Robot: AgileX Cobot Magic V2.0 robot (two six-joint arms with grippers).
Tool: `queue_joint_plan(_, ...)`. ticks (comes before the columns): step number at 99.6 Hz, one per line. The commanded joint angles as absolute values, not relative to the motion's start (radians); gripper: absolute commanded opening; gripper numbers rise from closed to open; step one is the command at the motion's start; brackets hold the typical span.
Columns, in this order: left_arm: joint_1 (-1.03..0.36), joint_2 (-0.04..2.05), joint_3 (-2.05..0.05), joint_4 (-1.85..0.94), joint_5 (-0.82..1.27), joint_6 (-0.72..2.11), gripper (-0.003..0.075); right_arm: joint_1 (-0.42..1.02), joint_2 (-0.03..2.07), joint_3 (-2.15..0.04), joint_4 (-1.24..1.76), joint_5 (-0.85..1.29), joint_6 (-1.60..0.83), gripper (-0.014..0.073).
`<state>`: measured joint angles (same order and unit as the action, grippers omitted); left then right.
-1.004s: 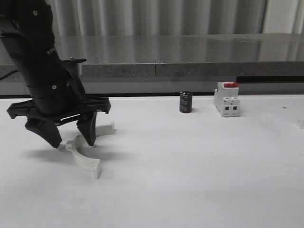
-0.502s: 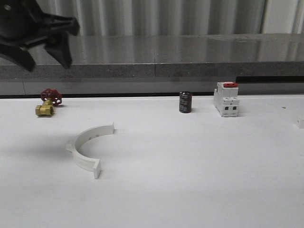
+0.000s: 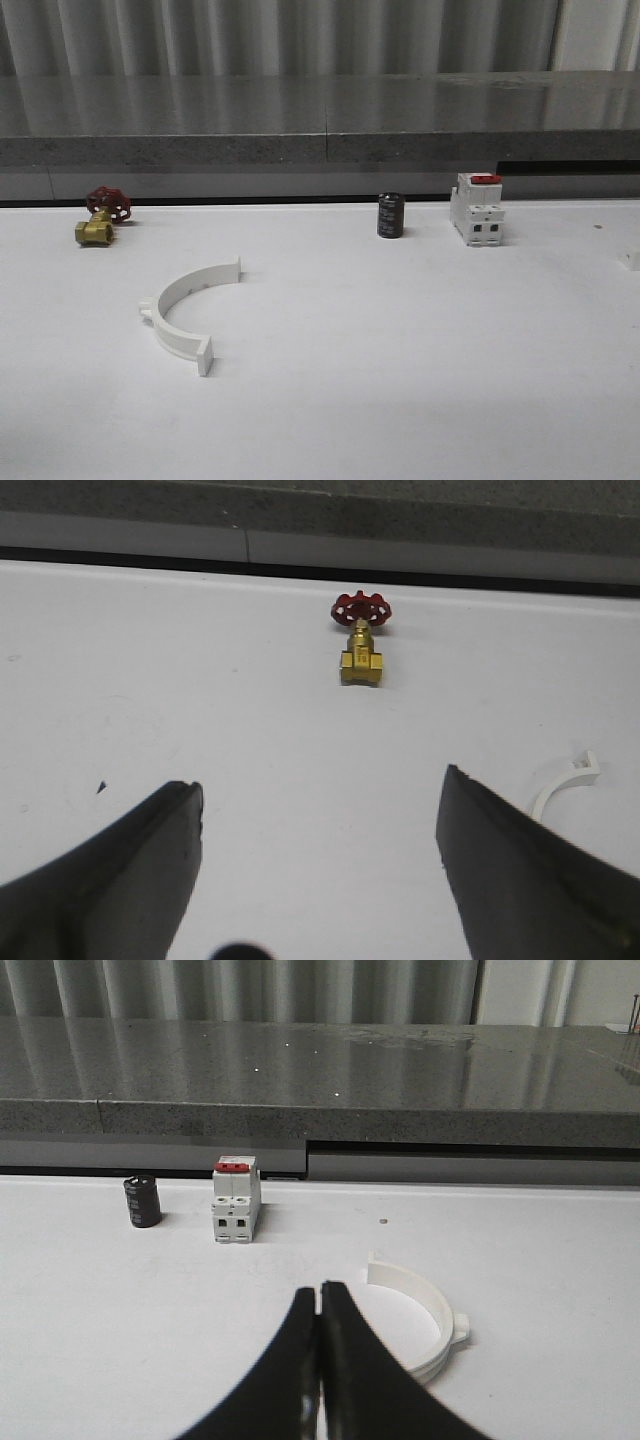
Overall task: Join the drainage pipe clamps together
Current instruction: 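Open the left gripper and lift it away from the clamp half, then lower the right gripper onto the second white clamp half and grasp its end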
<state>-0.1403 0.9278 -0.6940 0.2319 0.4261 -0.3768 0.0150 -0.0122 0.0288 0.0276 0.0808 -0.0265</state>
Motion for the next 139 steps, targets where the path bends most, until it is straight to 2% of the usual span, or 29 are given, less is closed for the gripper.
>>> queue_joint_plan(1, -0.124, 0.815, -0.661, 0.239, 0.354, -0.378, 0.0494, 0.017, -0.028, 0.009, 0.031, 0.000, -0.030, -0.0067)
queue_joint_plan(23, -0.122, 0.583, -0.519, 0.237, 0.356, -0.378, 0.0487, 0.017, -0.028, 0.009, 0.031, 0.000, -0.030, -0.0067)
queue_joint_plan(30, -0.122, 0.523, -0.483, 0.237, 0.358, -0.378, 0.0445, 0.017, -0.028, 0.009, 0.031, 0.000, -0.030, -0.0067)
queue_joint_plan(51, -0.122, 0.394, -0.427, 0.235, 0.362, -0.378, 0.0196, 0.017, -0.028, 0.009, 0.031, 0.000, -0.030, -0.0067)
queue_joint_plan(68, -0.122, 0.365, -0.427, 0.249, 0.370, -0.378, -0.0020, 0.017, -0.028, 0.009, 0.031, -0.024, -0.030, -0.0067)
queue_joint_plan(90, -0.122, 0.365, -0.427, 0.258, 0.372, -0.378, -0.0020, 0.017, -0.024, -0.023, 0.033, -0.007, 0.028, -0.0067)
queue_joint_plan(110, -0.122, 0.365, -0.427, 0.264, 0.372, -0.378, -0.0021, 0.015, 0.090, -0.203, 0.033, 0.106, 0.025, -0.0067)
queue_joint_plan(117, -0.122, 0.365, -0.427, 0.264, 0.372, -0.378, -0.0020, 0.015, 0.168, -0.285, 0.033, 0.169, 0.026, -0.0067)
queue_joint_plan(139, -0.122, 0.365, -0.427, 0.264, 0.372, -0.378, -0.0020, 0.015, 0.483, -0.596, 0.033, 0.545, 0.026, -0.0067)
